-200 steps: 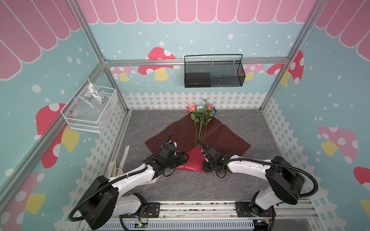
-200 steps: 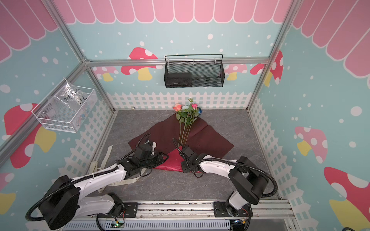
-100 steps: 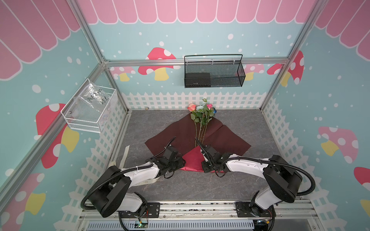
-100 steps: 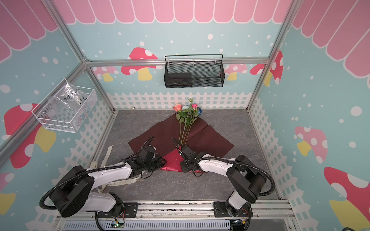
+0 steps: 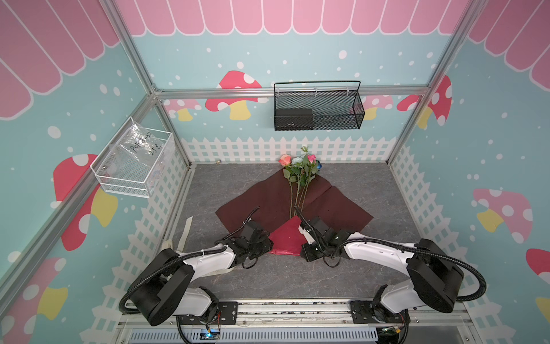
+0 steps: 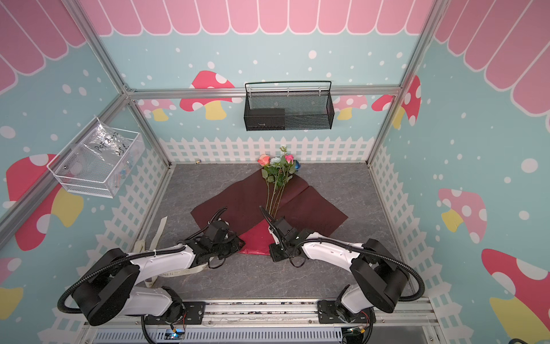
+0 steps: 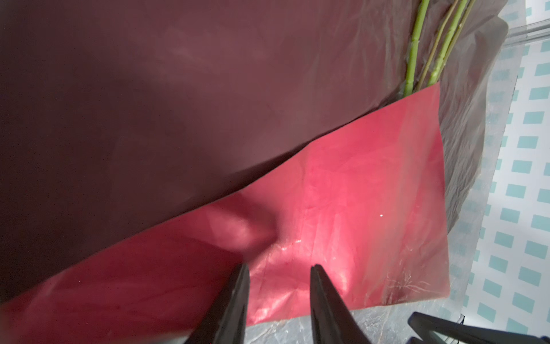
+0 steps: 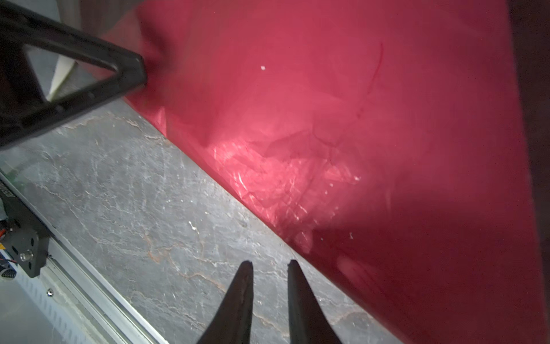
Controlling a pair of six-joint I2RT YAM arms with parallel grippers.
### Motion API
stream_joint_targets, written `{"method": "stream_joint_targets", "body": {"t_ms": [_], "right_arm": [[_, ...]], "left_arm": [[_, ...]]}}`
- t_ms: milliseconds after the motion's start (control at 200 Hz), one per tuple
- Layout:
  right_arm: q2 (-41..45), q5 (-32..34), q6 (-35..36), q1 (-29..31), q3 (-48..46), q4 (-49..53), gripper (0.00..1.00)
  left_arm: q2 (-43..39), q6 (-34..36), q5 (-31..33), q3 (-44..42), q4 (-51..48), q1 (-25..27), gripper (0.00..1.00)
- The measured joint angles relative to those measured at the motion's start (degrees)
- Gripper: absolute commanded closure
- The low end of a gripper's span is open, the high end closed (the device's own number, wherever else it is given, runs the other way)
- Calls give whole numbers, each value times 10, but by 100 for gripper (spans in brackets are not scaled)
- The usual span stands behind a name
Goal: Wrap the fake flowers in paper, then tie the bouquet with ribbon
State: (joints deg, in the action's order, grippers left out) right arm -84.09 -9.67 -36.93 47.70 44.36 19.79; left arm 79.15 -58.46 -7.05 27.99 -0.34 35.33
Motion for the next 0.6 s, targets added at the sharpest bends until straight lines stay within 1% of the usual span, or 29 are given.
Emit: {"method": "stream_joint_targets", "body": {"t_ms": [265,600], "right_arm": [[-39,30,5,-7,4,17,77],[-43,56,23,-41,5,29,77]], "left_arm": [[-6,-1,7,0,-1,0,62],[-17,-3,20,0,-11,0,62]]}}
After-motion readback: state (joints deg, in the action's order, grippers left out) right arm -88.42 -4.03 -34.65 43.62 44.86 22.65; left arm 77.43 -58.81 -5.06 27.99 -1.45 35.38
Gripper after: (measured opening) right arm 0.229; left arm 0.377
